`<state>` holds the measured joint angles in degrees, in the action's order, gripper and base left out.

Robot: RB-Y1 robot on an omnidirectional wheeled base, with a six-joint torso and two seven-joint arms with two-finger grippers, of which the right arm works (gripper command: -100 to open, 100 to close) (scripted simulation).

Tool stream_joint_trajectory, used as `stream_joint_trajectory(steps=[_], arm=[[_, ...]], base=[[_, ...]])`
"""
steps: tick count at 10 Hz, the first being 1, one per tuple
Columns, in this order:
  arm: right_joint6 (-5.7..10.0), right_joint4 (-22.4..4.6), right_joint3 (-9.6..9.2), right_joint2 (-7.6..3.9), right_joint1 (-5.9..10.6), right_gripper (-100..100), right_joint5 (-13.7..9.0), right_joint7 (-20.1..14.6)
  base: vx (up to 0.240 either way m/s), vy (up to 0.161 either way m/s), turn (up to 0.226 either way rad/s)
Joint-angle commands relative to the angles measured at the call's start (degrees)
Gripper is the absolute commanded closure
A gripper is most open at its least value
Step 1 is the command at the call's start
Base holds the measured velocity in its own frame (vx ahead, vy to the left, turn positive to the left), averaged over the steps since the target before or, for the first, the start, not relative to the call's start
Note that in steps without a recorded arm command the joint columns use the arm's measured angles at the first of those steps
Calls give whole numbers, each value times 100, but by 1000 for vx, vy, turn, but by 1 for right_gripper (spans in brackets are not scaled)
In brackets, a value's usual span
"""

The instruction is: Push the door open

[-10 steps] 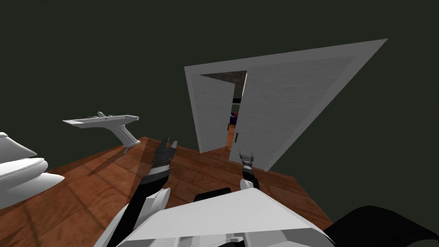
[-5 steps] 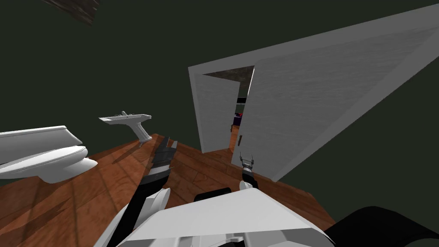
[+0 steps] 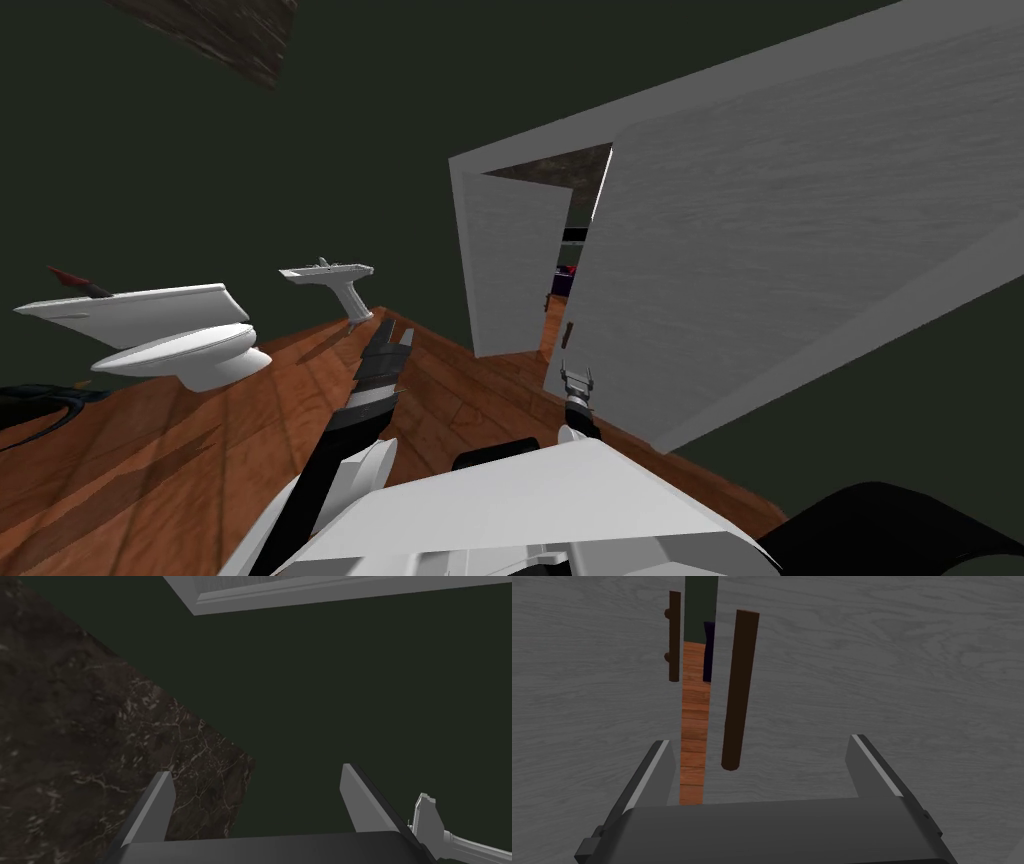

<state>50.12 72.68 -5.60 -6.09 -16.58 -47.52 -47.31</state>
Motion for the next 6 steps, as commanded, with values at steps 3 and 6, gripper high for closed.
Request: stream_joint_trajectory(steps=[3,6], arm=[[195,-426,-59,3,102,-100,-299,-296],[370,-817,-118,18,191,-100,-595,-565]], base=[[65,-87,142],[87,-127,199]])
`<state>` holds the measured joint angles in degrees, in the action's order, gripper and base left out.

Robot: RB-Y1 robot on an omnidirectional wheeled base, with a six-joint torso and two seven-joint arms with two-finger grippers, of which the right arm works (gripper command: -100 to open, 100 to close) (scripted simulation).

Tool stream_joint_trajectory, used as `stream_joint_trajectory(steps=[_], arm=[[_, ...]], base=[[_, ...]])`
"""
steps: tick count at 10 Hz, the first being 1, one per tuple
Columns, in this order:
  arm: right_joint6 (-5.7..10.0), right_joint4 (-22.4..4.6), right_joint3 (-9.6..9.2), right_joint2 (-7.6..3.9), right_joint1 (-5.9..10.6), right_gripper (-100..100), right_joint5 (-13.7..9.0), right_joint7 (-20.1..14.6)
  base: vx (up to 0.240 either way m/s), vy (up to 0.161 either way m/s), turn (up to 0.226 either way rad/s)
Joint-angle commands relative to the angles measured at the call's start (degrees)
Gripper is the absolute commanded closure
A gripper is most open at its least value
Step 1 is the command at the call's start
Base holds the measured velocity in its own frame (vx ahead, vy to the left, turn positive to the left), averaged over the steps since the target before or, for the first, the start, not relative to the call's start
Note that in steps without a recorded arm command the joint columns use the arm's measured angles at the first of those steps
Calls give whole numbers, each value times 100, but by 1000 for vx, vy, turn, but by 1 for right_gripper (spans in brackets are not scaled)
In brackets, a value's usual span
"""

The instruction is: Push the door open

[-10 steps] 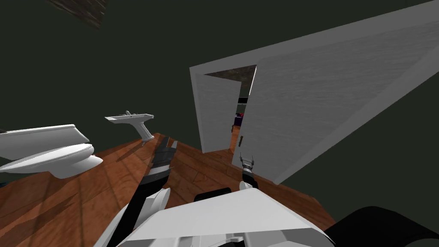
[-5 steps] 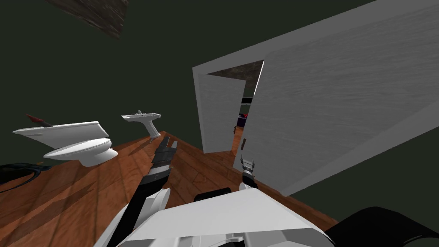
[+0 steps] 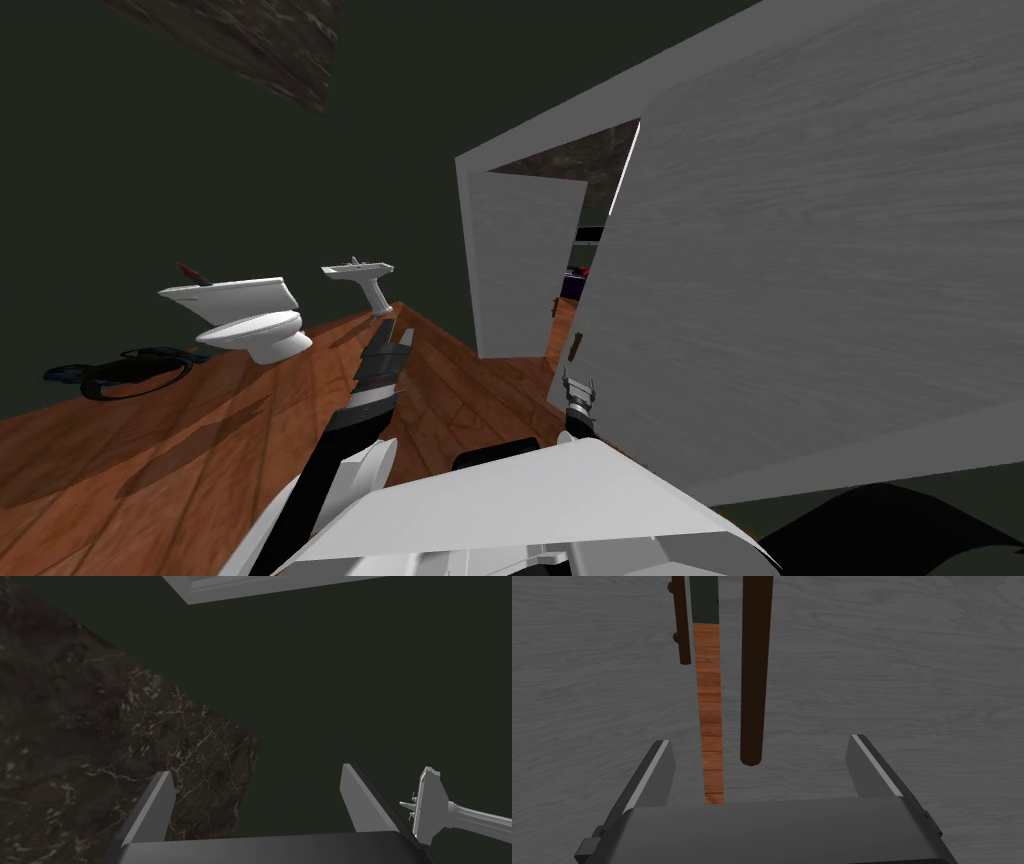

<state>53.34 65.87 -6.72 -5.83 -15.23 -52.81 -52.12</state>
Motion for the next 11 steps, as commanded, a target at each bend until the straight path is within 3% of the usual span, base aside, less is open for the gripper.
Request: stream_joint_trajectory(steps=[1,4,5,11], arm=[[68,-182,-13,-6,66,-100,-101,-115],[197,-469,-56,10,132,-100,-319,-312],[162,-403,-46,9,118,-100,-269,-256],[243,-597,9,-48,166,-100,-299,-411]], base=[[60,-79,107],[52,-86,126],[28,-47,36],[145,-126,26]])
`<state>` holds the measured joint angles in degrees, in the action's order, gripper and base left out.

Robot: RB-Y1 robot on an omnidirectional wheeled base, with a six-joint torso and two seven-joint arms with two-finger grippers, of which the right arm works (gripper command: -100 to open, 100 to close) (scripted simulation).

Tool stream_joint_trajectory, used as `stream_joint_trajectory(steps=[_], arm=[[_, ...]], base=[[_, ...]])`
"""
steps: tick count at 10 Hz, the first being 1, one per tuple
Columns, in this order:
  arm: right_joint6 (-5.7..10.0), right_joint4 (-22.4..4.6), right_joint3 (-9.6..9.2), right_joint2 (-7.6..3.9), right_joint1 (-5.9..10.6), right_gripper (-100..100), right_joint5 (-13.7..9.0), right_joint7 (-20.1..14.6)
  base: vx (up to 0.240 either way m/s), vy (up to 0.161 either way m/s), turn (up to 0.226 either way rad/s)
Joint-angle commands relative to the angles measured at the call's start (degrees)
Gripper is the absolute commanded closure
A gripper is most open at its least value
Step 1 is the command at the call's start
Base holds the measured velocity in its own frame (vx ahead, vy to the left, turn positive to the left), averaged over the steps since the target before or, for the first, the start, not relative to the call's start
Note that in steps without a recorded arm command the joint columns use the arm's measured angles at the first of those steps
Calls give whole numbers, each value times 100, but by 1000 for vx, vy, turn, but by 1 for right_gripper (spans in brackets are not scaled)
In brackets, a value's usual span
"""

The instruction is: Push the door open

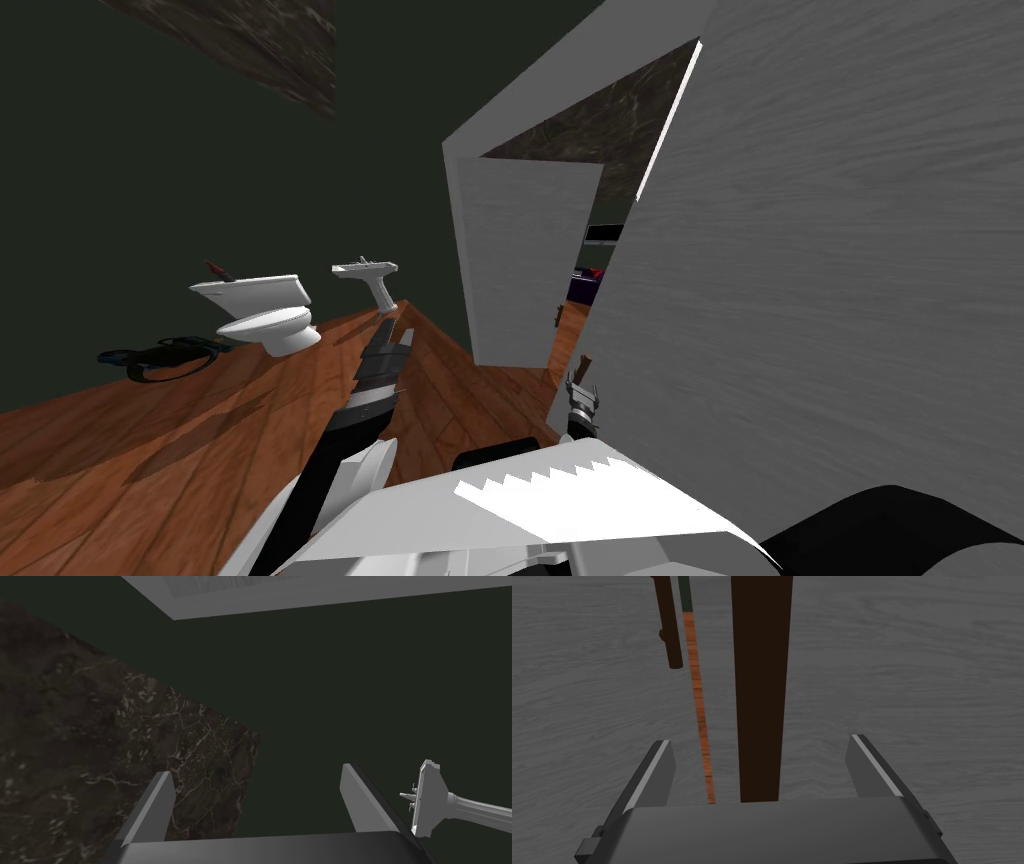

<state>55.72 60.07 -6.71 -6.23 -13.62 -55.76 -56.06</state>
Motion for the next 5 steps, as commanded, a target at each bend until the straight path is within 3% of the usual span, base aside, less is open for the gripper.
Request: stream_joint_trajectory(steps=[1,3,4,5], arm=[[12,-34,14,-13,8,-100,-7,-30],[19,-55,16,-14,16,-100,-6,-39],[19,-55,16,-14,16,100,-6,-39],[19,-55,16,-14,16,100,-6,-39]], base=[[146,-110,25],[120,-98,18],[-13,9,-7],[-27,21,-11]])
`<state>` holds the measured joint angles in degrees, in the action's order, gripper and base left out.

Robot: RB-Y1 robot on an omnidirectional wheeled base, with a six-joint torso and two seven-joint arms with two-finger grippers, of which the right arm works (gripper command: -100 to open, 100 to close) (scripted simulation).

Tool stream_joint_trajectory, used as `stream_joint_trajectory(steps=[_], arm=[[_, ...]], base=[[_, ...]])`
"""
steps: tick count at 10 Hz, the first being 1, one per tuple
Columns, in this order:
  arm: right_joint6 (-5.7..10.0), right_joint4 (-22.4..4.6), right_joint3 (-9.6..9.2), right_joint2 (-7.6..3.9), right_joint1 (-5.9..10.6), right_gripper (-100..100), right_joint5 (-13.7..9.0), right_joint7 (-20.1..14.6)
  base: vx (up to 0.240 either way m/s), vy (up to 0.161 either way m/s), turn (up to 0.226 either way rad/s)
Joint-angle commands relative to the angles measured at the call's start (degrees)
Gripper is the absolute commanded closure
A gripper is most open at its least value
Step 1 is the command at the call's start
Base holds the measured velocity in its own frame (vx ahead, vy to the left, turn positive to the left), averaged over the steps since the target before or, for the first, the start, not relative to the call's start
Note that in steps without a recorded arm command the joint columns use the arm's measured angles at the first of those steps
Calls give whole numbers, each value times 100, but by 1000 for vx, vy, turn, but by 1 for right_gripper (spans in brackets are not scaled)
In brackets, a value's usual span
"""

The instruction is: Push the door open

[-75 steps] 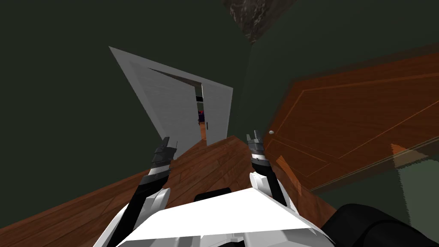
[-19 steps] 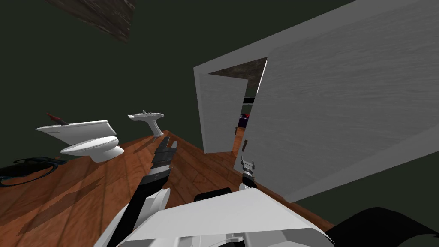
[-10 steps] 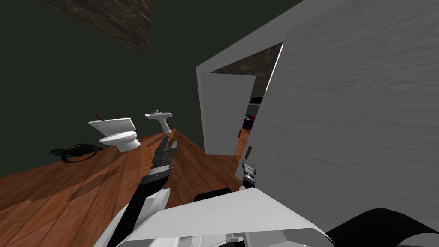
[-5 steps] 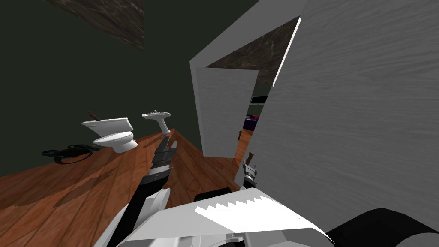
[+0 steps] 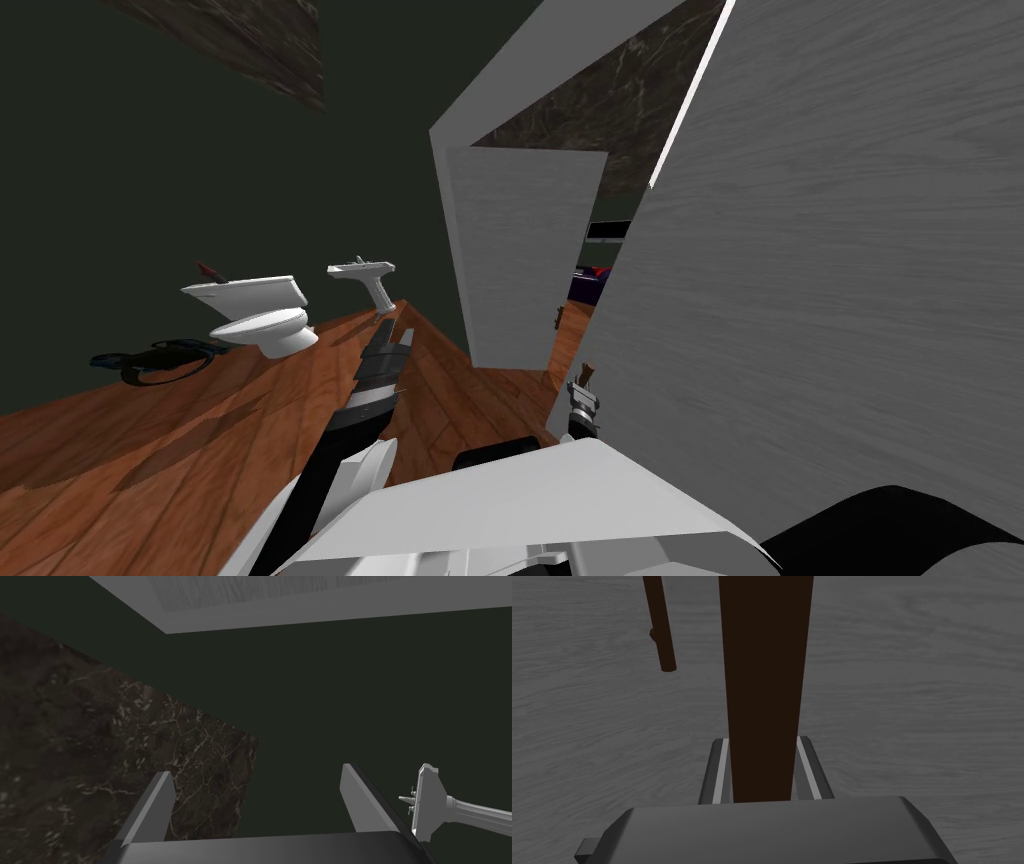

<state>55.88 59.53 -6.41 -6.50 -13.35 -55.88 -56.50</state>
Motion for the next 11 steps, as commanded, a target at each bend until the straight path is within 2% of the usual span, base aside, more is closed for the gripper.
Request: stream_joint_trajectory(steps=[1,4,9,10,11], arm=[[3,-2,-13,13,-10,100,6,5],[3,-2,-13,13,-10,100,6,5],[129,-102,407,17,84,100,-289,139],[129,-102,407,17,84,100,-289,139],[188,-146,578,29,117,100,-412,198]], base=[[-13,9,9],[0,0,0],[151,-75,22],[140,-93,26],[160,-98,40]])
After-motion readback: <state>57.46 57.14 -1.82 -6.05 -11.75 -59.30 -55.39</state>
